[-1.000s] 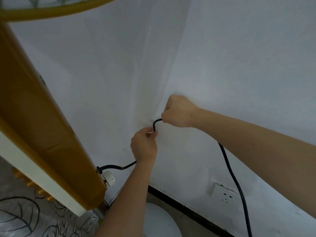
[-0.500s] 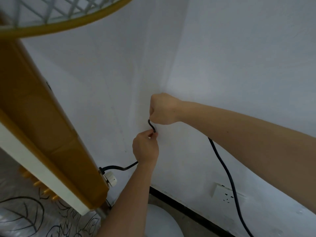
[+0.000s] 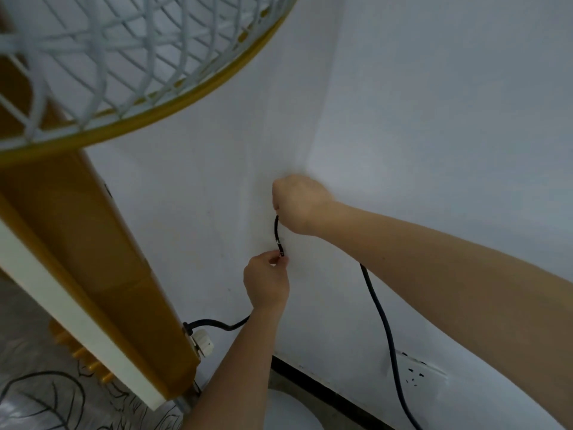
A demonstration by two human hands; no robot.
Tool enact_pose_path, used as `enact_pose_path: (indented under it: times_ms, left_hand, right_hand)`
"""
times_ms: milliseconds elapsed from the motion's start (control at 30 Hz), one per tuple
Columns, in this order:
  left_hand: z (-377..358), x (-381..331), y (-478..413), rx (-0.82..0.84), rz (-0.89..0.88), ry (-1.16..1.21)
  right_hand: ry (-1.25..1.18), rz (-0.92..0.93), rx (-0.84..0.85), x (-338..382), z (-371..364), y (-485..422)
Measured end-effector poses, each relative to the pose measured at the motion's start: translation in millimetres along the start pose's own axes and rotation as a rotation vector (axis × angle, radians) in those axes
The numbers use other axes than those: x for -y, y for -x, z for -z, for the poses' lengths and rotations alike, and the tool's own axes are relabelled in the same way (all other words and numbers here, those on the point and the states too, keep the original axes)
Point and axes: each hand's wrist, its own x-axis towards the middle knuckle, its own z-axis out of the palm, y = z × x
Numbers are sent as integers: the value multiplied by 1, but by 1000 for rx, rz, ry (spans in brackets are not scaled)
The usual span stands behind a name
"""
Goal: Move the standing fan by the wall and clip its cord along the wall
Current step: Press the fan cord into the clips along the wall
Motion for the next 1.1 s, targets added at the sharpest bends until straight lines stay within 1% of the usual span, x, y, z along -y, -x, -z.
enact_pose_path:
  times_ms: [167, 233, 367, 533, 600, 667, 767, 833, 1000, 1100]
  left_hand:
    - [-4, -13, 1, -138, 11, 194]
    - [-6, -12, -2, -175, -1, 201]
    - [-9, -12, -7, -195, -27, 183]
    - [-8, -11, -9, -201, 6, 189]
    - [-7, -10, -10, -203, 10, 180]
    - [-7, -11, -11, -201, 28, 174]
    - [-7, -12, -10, -208, 57, 182]
    - [-7, -13, -9, -210, 71, 187]
    - [-9, -16, -9, -232, 92, 192]
    - [-8, -21, -7, -222, 113, 185]
  right_hand:
    - [33, 3, 5, -8, 3, 8]
    - [53, -4, 21, -8, 5, 11]
    - [83, -17, 32, -11, 8, 15]
    - [124, 34, -6, -11, 13, 20]
    - [123, 28, 12, -12, 15, 22]
    - [67, -31, 54, -15, 18, 23]
    - [-91, -125, 144, -22, 23, 28]
    - [-154, -130, 185, -30, 25, 37]
    - [-268, -190, 255, -48, 26, 69]
    - [-338, -240, 249, -64, 22, 83]
